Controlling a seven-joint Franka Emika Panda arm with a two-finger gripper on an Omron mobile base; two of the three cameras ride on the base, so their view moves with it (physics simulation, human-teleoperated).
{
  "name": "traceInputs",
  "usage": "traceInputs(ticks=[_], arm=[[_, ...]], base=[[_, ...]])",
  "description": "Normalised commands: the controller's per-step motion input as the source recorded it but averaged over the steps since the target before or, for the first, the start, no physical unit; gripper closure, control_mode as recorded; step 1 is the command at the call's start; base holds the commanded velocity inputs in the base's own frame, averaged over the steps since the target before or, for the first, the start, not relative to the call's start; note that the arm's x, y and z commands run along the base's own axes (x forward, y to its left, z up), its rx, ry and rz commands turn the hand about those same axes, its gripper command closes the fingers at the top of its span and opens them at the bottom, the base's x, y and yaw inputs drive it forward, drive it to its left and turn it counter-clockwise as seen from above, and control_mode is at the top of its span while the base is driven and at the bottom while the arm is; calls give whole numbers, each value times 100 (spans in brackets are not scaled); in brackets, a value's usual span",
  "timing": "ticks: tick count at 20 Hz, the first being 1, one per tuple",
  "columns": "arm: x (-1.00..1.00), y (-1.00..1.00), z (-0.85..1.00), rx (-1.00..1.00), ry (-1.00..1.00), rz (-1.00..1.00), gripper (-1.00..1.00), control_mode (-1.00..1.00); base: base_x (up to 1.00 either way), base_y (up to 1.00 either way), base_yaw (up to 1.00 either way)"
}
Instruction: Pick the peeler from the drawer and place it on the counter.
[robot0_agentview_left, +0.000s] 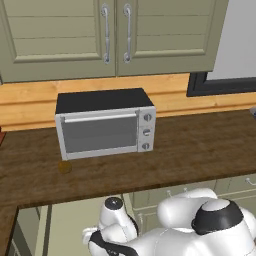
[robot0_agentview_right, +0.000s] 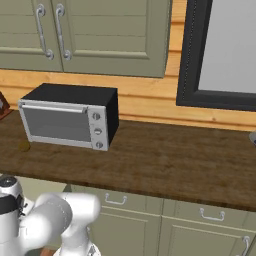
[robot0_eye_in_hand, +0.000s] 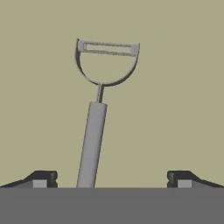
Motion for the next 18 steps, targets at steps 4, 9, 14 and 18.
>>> traceInputs(ticks=[4, 9, 14, 18], arm=[[15, 22, -9, 0, 0, 0, -100, -100], [4, 7, -36, 0, 0, 0, -100, -100], [0, 1, -40, 0, 1, 0, -100, -100], [0, 3, -20, 0, 0, 0, 100, -100]], base=[[0, 0, 0], [0, 0, 0], [0, 0, 0], [0, 0, 0]])
